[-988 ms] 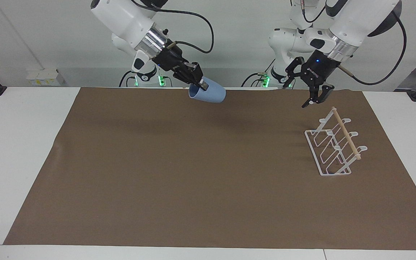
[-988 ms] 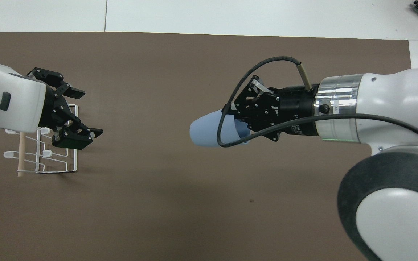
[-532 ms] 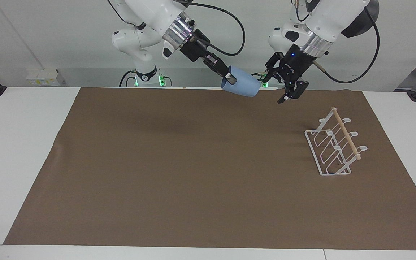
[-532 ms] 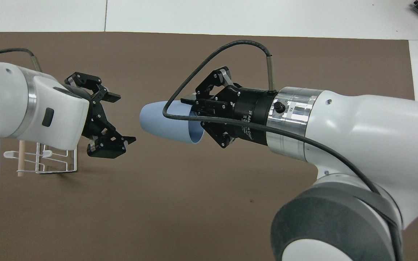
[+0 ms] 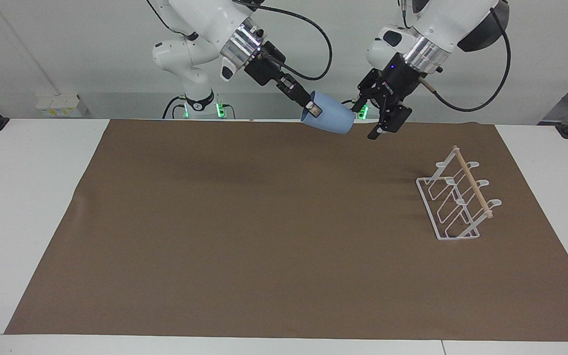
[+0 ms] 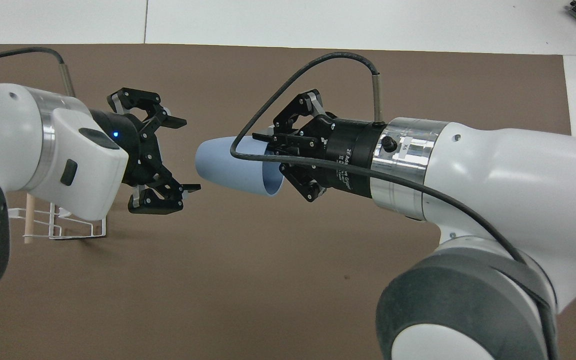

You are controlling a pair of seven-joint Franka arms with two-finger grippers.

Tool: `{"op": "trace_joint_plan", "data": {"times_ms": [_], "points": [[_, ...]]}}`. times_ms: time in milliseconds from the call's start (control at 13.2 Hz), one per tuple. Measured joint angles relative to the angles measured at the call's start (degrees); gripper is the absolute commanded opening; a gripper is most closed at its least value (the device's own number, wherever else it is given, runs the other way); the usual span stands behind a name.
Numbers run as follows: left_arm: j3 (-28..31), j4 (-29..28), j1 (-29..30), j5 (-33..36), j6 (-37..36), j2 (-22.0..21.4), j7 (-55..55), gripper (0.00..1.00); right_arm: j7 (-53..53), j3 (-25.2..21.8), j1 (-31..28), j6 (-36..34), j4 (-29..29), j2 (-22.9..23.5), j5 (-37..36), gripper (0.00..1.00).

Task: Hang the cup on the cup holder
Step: 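Close the left gripper on the cup held by the right gripper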

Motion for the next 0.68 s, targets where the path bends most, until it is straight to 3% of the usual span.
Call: {"op": "trace_joint_plan", "data": {"times_ms": [684], "points": [[-3.97,-1.62,-1.4,-0.78,5.55,-0.03,0.02,1.0,0.0,0.0,0.0,0.0,-0.06,0.0,0.0,0.0]]}}
